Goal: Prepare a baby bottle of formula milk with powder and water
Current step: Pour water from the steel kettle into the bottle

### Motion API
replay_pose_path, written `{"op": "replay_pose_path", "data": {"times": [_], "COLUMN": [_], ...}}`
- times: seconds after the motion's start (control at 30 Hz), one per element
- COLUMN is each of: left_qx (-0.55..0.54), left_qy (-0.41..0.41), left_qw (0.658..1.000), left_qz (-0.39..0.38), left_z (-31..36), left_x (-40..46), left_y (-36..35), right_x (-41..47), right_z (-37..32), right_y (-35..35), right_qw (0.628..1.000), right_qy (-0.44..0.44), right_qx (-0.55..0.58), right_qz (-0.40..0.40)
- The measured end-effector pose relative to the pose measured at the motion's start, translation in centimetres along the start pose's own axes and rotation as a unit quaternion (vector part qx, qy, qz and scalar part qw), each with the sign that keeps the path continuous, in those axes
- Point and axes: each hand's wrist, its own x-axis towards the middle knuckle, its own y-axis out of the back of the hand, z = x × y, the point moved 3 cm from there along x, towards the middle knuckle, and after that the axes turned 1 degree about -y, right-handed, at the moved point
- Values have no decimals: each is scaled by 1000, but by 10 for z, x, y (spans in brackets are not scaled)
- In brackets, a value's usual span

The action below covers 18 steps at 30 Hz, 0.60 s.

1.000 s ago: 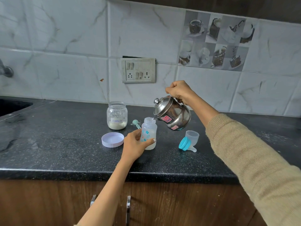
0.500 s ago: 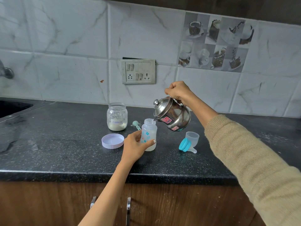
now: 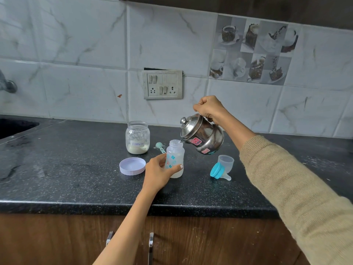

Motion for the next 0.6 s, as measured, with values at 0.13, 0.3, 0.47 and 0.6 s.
{"op": "replay_pose_path", "data": {"times": [0.13, 0.3, 0.47, 0.6], "left_qx": [3, 6, 5, 4], "left_qy": [4, 6, 4, 8], "left_qw": [1000, 1000, 1000, 1000], "left_qz": [-1, 2, 2, 2], "left_z": [-1, -1, 1, -1], "left_x": [1, 1, 0, 1], "left_y": [0, 0, 0, 0], "right_x": [0, 1, 1, 2], "right_z": [0, 0, 0, 0], "right_y": [0, 0, 0, 0], "right_qw": [1000, 1000, 1000, 1000], "right_qy": [-2, 1, 1, -1], "right_qx": [3, -2, -2, -1], "right_qz": [1, 1, -1, 2]}}
